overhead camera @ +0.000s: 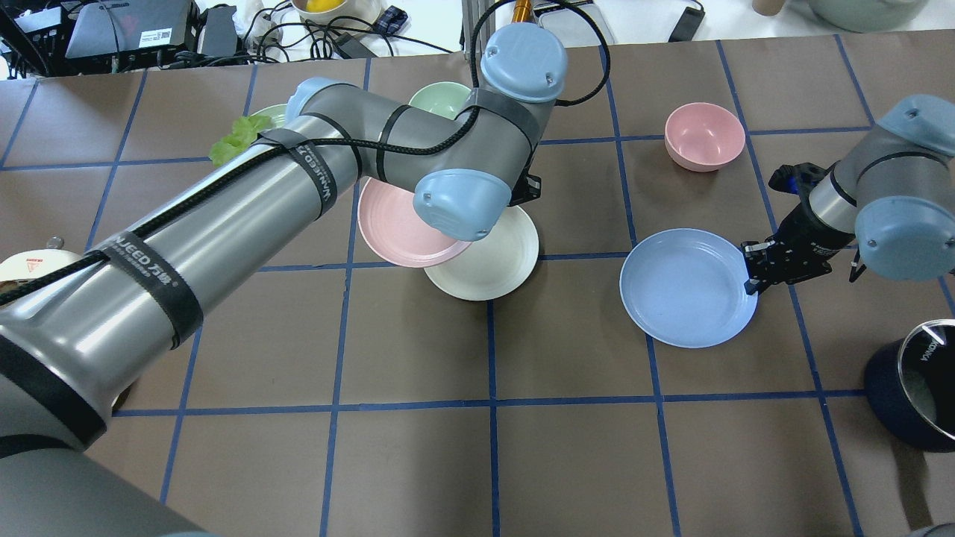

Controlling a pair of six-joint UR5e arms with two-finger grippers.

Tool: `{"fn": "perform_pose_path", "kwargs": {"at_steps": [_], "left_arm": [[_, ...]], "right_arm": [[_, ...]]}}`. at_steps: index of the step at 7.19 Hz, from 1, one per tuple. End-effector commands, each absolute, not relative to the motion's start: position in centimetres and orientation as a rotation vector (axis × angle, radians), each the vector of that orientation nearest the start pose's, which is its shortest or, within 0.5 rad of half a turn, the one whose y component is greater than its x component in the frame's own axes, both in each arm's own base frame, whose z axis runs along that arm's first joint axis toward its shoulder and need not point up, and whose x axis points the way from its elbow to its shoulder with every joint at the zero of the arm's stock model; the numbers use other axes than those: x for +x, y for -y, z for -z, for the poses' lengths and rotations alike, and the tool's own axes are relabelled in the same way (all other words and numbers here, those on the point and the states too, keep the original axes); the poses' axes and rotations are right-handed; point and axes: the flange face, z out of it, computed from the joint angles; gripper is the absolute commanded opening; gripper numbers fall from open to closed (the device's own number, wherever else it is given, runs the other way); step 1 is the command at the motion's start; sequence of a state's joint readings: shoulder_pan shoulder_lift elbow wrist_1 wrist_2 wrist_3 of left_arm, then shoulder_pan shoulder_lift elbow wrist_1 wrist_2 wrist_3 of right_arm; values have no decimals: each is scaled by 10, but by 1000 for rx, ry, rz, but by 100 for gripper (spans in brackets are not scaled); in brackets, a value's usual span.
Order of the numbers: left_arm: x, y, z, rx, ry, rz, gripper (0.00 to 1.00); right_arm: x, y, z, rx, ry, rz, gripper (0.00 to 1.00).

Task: Stack three plates with pink and blue
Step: 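Lower the pink plate onto the cream plate and open the left gripper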

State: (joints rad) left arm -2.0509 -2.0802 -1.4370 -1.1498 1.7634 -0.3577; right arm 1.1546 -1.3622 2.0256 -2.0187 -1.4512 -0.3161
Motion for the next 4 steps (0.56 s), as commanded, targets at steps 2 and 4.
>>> {"fn": "perform_pose_path", "kwargs": {"at_steps": [2, 4], "left_arm": [[-460, 552, -274, 185, -2968, 148, 0], [-484, 553, -253, 191, -2961, 139, 0]], "right_arm": [[-59, 496, -229, 163, -2943, -226, 0], [-60, 508, -252, 155, -2939, -236, 0]]}}
